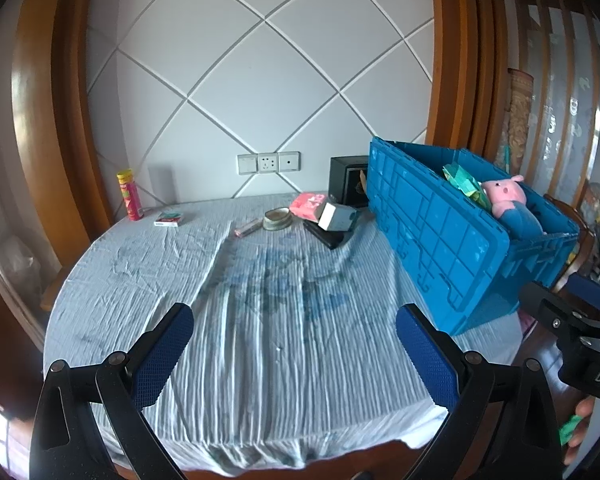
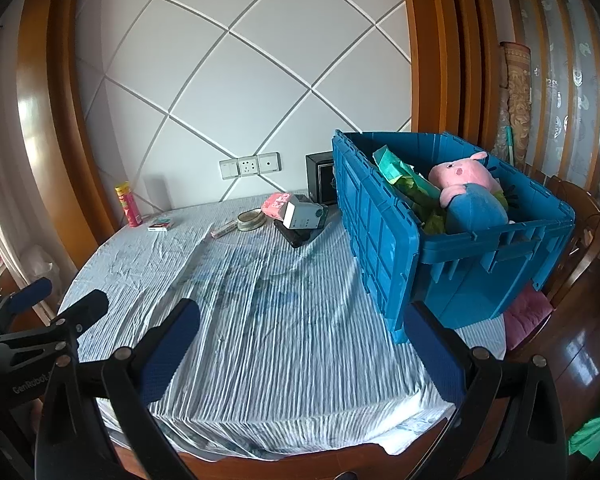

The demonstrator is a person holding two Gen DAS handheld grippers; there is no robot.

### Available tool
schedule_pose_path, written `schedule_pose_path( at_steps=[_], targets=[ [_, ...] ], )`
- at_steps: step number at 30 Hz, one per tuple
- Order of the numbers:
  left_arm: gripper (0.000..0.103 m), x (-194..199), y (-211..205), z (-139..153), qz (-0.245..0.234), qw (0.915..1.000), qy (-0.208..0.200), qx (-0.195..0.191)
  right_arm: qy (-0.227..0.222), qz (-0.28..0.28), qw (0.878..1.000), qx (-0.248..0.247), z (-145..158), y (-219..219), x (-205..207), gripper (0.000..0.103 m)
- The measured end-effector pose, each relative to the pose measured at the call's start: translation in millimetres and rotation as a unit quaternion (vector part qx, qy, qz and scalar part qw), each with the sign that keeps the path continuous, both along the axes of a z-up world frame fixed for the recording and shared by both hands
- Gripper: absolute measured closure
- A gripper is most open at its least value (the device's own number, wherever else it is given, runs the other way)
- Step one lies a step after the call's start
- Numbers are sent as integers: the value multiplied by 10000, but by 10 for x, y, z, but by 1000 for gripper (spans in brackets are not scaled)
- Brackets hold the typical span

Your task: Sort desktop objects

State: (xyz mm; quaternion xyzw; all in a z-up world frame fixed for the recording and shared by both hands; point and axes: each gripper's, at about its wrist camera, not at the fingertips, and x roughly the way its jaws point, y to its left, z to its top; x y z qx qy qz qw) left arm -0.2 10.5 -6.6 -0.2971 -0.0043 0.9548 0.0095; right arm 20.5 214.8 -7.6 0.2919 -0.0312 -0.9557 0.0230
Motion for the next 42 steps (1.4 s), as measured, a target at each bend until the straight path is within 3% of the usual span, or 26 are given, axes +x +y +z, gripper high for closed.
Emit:
schedule_pose_path(
  at_steps=[8,13,21,27,32,38,42],
  targets=[
    [1,-178,44,-123,-54,9999,-156,-22,-118,-33,9999,-35,-90,35,-91,0],
    [1,-632,95,-398,164,9988,-452,-94,-278,110,9995,-89,-313,111,-247,0],
    [1,-1488,177,-815,563,9935,-987,-71,-251,656,9975,-97,-535,84,-1220,0],
    [1,-1942,-50,-1022,1100,9869,-1182,-15,-808,1160,9897,-205,-861,-102,-2183,0],
    [1,-2263,-380,-1126,1337,9826,-1291,-25,-1183,1349,9838,-40,-1044,-377,-2713,0],
    [1,-2799,-863,-1283,1083,9843,-1390,-24,-1299,1182,9844,-90,-1131,-647,-3137,0],
    [2,-3170,-1092,-1439,886,9839,-1555,-4,-1498,1075,9821,-379,-1290,-814,-3421,0]
  ],
)
